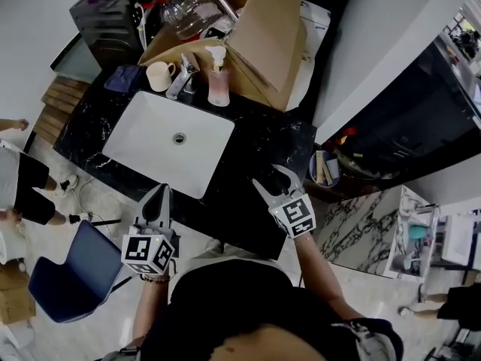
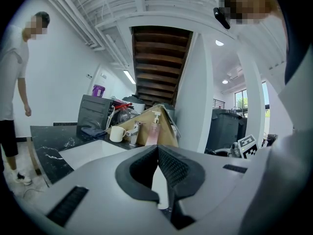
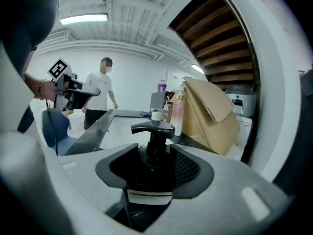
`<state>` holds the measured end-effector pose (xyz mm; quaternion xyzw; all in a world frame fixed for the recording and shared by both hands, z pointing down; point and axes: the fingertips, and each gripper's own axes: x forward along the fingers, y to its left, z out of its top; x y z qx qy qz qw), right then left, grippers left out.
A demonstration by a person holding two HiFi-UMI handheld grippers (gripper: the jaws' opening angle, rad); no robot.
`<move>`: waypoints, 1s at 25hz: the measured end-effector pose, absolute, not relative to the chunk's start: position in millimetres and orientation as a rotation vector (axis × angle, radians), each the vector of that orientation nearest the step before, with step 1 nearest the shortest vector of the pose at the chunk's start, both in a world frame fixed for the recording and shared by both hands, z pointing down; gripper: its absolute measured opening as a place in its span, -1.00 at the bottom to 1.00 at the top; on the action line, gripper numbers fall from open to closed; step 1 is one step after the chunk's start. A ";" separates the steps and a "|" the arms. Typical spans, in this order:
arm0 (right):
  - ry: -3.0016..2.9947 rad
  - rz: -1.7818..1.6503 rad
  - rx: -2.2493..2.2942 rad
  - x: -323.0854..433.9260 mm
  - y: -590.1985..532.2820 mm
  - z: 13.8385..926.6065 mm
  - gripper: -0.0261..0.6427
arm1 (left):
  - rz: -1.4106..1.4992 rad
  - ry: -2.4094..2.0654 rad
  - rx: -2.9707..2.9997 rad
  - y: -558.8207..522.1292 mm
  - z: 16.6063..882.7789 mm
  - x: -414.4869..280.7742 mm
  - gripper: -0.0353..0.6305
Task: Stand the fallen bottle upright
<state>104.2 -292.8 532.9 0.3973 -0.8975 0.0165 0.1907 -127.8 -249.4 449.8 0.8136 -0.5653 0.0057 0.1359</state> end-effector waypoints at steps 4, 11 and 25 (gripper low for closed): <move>-2.517 0.057 1.243 107.5 -291.5 533.7 -0.31 | 0.020 -1.631 2.362 -250.5 450.1 -125.9 -0.89; -2.510 0.028 1.333 105.6 -290.8 533.9 -0.31 | 0.018 -1.609 2.377 -254.2 449.9 -121.7 -0.88; -2.601 0.094 1.410 120.5 -268.8 521.9 -0.27 | 0.049 -1.552 2.412 -258.2 455.2 -115.7 -0.88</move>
